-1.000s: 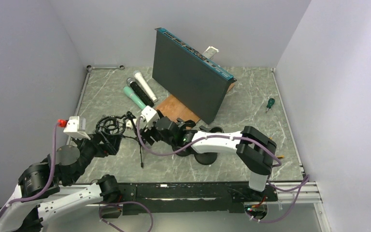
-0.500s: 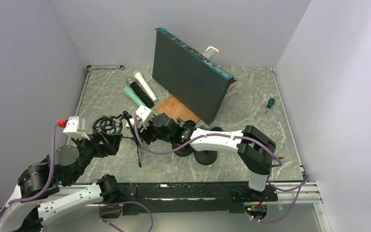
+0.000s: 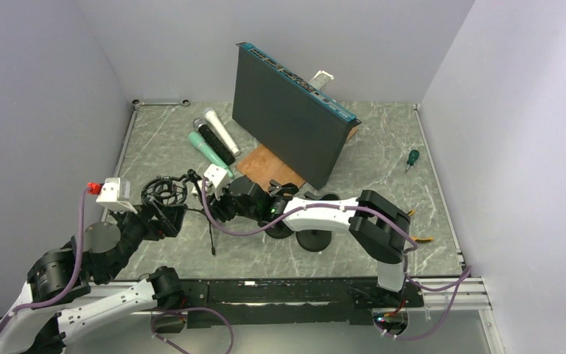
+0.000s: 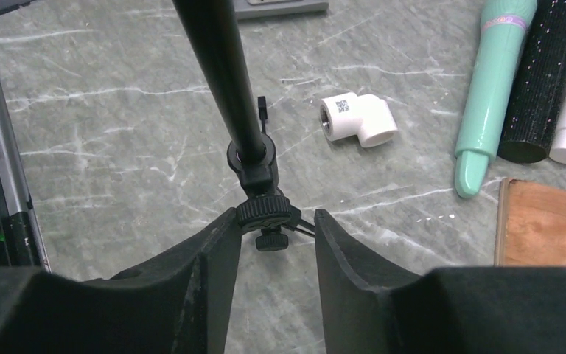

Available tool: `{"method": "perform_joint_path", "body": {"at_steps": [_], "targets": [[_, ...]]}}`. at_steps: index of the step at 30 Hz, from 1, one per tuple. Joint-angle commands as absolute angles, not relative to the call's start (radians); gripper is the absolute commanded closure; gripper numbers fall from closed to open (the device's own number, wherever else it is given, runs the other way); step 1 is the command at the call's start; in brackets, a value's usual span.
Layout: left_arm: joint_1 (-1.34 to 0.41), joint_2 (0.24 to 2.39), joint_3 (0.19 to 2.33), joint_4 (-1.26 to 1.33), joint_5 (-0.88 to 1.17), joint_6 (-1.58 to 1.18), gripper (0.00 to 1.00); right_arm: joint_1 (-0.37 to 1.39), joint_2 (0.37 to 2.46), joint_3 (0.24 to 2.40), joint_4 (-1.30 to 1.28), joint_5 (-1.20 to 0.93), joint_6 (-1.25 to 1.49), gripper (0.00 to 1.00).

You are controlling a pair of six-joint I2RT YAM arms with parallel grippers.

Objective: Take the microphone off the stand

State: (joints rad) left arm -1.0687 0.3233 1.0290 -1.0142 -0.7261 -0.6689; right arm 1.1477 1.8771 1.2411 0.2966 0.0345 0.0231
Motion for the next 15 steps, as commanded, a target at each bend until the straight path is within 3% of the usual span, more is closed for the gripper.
{"method": "perform_joint_path", "body": {"at_steps": [1,5,15], "targets": [[-1.071,0.331,1.042,-0.976,-0.709,-0.653,0.13,1.144,1.878,1.267,0.354,0.034,0.011,0.60],[-1.071,0.336,1.041,-0.971,-0.709,-0.648,0.13,1.144,1.893,1.275,0.354,0.030,0.009,0.66],[-1.071,0.333,1.047,-0.979,-0.711,-0.647,0.13,1.154,1.896,1.282,0.391,0.031,-0.021,0.59]]}}
